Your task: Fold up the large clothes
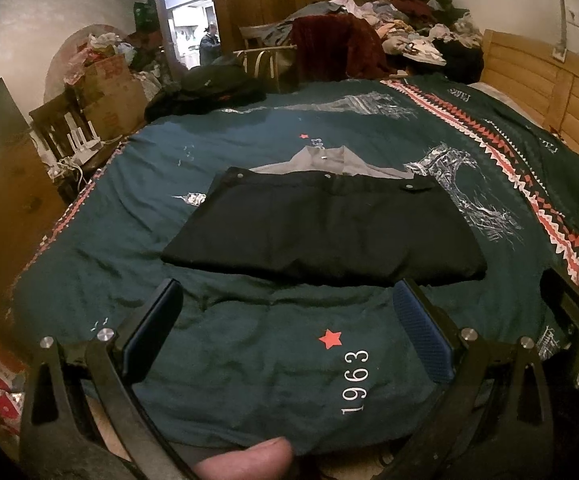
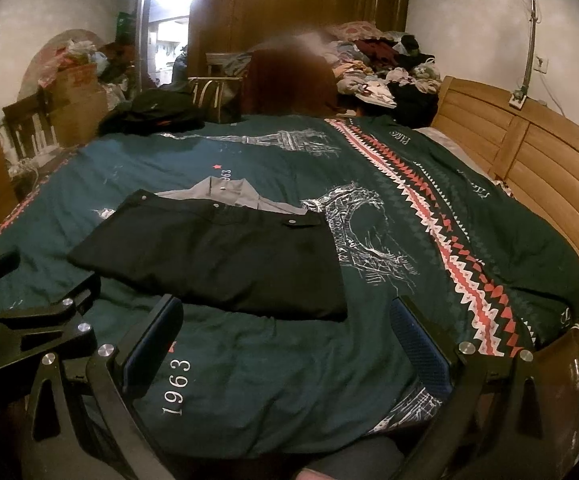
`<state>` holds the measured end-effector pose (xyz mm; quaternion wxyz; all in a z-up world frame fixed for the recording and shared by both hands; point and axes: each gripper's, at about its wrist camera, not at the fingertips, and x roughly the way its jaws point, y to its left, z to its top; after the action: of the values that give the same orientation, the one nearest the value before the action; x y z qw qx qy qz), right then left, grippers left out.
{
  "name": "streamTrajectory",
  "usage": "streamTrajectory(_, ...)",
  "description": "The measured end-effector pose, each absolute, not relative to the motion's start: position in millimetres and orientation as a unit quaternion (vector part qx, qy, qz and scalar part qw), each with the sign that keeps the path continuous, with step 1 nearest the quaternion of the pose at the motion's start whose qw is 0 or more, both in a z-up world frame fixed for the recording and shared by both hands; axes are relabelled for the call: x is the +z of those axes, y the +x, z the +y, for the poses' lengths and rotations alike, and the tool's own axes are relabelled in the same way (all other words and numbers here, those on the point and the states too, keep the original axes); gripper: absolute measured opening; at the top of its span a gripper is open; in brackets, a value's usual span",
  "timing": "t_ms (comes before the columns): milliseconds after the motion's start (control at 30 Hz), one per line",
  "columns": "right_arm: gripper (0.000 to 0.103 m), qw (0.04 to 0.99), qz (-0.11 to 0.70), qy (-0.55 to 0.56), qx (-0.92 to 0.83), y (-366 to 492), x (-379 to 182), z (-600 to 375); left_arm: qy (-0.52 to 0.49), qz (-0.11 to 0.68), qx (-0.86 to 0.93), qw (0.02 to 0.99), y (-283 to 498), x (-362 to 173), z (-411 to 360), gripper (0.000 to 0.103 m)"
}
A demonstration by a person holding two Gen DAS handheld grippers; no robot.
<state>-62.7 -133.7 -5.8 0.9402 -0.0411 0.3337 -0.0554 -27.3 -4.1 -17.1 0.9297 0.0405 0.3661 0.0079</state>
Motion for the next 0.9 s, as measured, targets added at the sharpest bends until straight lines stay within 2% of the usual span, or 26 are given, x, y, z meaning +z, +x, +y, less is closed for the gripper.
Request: streamTrajectory(900,0.103,0.941,0.333,-0.040,-0.048,-62.7,-6.4,-125.0,0.035,0.351,0.011,0.936,-31.9,-13.8,0.2,0.103)
